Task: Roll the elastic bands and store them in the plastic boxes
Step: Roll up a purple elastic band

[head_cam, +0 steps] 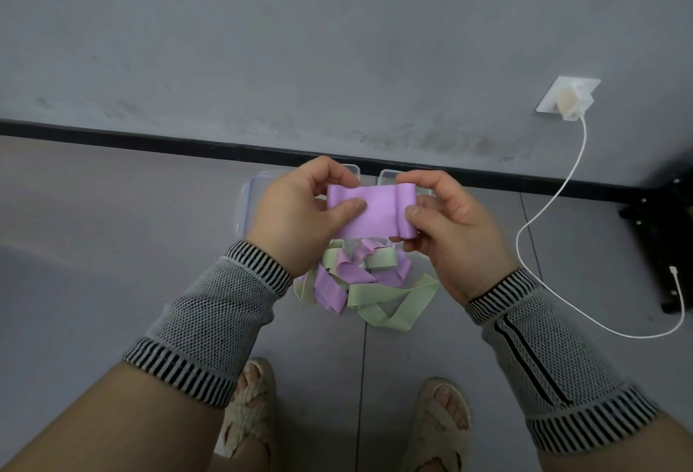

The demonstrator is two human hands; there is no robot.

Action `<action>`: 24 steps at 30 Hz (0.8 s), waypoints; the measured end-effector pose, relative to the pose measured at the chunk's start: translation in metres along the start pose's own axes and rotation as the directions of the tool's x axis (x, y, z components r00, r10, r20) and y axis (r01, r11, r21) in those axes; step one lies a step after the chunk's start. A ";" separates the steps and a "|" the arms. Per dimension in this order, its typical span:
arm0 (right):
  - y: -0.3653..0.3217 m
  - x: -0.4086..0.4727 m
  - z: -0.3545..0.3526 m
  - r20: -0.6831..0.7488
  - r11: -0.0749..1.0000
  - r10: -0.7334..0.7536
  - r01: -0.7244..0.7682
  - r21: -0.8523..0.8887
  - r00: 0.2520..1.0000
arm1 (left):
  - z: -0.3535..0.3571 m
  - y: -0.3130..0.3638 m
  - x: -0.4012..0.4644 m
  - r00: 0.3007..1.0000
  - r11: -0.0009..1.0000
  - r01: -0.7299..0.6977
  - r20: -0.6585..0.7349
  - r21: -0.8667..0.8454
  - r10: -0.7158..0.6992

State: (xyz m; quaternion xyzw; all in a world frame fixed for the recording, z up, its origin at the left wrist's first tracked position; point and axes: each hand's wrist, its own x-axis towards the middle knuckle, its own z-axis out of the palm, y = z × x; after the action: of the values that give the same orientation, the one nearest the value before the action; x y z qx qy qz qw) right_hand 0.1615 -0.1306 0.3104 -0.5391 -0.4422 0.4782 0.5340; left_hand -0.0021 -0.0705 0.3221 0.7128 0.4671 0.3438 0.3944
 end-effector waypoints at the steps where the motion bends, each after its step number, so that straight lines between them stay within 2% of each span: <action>1: 0.000 0.000 0.000 0.001 1.000 -0.005 0.005 -0.012 1.000 | 0.000 0.000 0.000 1.000 0.999 -0.015 -0.008 0.035 0.015; 8: 0.000 -0.001 0.002 -0.012 1.000 0.014 -0.014 -0.003 1.000 | 0.000 0.002 -0.002 0.998 0.983 -0.065 -0.013 0.169 0.068; 17: 0.000 0.000 0.001 -0.014 1.000 0.014 -0.014 -0.003 1.000 | 0.000 0.002 0.000 0.998 0.979 -0.002 -0.066 0.203 0.016; 24: -0.002 0.000 0.001 -0.021 0.999 0.033 -0.033 0.024 0.999 | 0.002 0.002 -0.001 0.997 0.979 -0.009 -0.079 0.204 0.025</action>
State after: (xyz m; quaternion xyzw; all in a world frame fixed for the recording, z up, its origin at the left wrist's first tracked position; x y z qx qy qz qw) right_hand 0.1601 -0.1303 0.3120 -0.5450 -0.4220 0.4864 0.5370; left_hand -0.0005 -0.0725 0.3227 0.7390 0.5092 0.3261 0.2972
